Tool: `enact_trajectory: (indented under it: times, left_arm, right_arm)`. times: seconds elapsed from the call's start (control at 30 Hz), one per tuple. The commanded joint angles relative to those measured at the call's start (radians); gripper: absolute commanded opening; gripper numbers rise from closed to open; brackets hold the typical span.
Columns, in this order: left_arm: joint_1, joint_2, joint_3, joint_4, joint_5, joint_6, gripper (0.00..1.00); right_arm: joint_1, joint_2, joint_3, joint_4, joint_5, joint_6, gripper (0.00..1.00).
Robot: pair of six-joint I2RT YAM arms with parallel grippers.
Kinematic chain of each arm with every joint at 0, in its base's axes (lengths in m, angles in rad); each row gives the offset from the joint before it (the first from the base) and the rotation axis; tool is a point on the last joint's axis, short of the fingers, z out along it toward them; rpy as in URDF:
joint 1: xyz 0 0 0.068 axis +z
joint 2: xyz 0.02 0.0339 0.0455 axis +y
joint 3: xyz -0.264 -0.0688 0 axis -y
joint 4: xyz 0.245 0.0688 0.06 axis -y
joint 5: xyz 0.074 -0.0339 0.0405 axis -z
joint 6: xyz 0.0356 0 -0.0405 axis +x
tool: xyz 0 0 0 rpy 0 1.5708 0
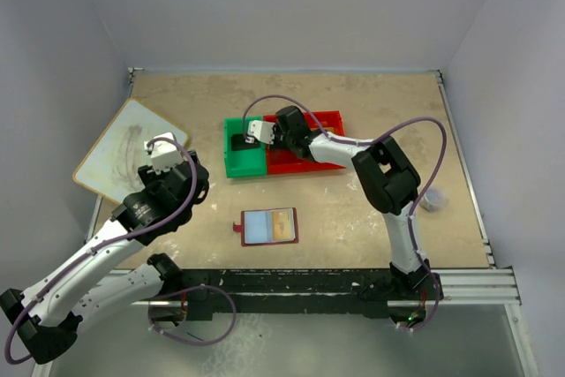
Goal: Take the credit cards out of the card holder
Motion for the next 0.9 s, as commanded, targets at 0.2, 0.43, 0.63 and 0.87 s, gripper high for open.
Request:
enact_trajectory:
  times: [0.2, 0.43, 0.63, 0.87]
  left_arm:
    - [0.005, -0.001, 0.021, 0.025, -0.009, 0.016, 0.76]
    - [0.006, 0.007, 0.019, 0.030, 0.000, 0.019, 0.76]
    - [0.006, 0.012, 0.019, 0.031, 0.007, 0.019, 0.76]
    - [0.006, 0.019, 0.017, 0.031, 0.007, 0.016, 0.76]
  right_arm:
    - [-0.012, -0.008, 0.034, -0.051, -0.057, -0.008, 0.38]
    - [-0.024, -0.044, 0.034, -0.076, -0.091, 0.047, 0.47]
    - [-0.025, -0.132, -0.016, -0.012, -0.121, 0.089, 0.49]
    - [-0.026, -0.376, -0.174, 0.191, -0.130, 0.235, 0.49]
